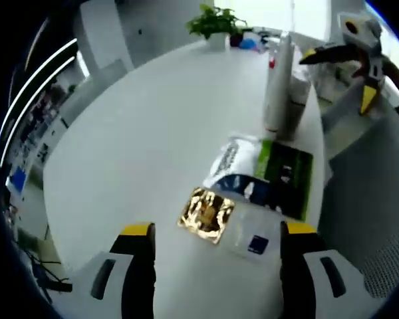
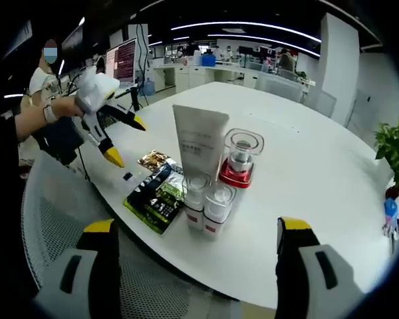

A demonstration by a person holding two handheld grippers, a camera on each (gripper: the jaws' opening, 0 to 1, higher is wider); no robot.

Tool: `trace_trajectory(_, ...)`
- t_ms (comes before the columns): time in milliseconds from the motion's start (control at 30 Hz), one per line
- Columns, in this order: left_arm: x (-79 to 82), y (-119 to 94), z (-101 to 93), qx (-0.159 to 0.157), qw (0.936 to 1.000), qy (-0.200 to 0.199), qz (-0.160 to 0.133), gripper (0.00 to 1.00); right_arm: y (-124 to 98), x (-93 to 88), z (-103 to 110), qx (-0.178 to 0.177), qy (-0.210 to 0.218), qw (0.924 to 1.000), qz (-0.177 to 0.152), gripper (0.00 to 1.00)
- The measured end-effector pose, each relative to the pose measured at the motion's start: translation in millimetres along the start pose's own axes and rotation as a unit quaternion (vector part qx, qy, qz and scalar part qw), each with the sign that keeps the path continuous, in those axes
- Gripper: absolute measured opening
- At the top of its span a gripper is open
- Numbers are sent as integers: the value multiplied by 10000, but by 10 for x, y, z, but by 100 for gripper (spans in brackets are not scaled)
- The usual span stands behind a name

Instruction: Arrange the skincare products in the storage area until every visible bottle or jar stands upright without overlapping.

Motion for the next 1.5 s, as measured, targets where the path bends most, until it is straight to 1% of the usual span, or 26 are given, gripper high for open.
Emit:
trace_trajectory(67,13,-43,-32,73,10000,-31,-17,74,-8,13,-1,6,-1,10000,-26,99)
trace_trajectory(200,39,-100,-65,188,9997,-102,-121,80,-17,32,2,-3,-27,10000,-70,99)
trace_trajectory(367,97,-215,-124,350,9980,-252,-466,81,-44,50,-4,-32,-30,9998,-168,99)
trace_trajectory(467,111,-275,-162,431,9969,-324,-576,86,-67,51,-5,-17,-2,9998,-209,99)
trace_trajectory(500,112,-298,-172,485,9962,-409,-602,87,-75,52,-6,-21,1,9997,-249,99)
trace_trajectory(533,113,-310,-178,525,9955,-455,-646,88,-88,60,-6,-17,13,9994,-340,99)
trace_trajectory(633,96,-348,-215,651,9926,-636,-800,90,-108,71,-10,-37,41,9990,-439,99)
trace_trajectory(833,71,-402,-291,688,9887,-883,-1001,94,-117,89,-16,-63,-48,9989,-471,99)
trace_trajectory(900,78,-438,-316,736,9865,-924,-1136,95,-119,98,-4,-57,-92,9987,-492,99)
trace_trajectory(967,81,-461,-341,776,9853,-924,-1211,97,-112,103,6,-42,-135,9987,-484,99)
trace_trajectory(1067,86,-485,-383,761,9844,-973,-1251,97,-99,111,28,-45,-237,9986,-477,99)
trace_trajectory(1167,91,-516,-413,815,9841,-964,-1249,97,-97,119,42,-43,-328,9983,-487,99)
trace_trajectory(1233,105,-545,-432,839,9825,-992,-1337,97,-94,119,46,-35,-361,9982,-471,99)
trace_trajectory(1300,132,-567,-430,828,9780,-1091,-1572,97,-81,110,49,-51,-382,9983,-427,99)
trace_trajectory(1467,135,-582,-475,908,9774,-1116,-1551,97,-70,88,69,-87,-502,9980,-362,99)
trace_trajectory(1500,124,-587,-491,930,9755,-1214,-1582,97,-70,84,69,-96,-472,9982,-359,99)
Point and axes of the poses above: the point that each gripper's makers call its tool centre point, and the gripper's own axes: y roughly forward along the fingers, z roughly to its left, x roughly out of its top, the point moved 10 cm from there along -y, roughly backward along the fingers, and after that the axes turned 9 degrees about y, right-handed, at the moved point
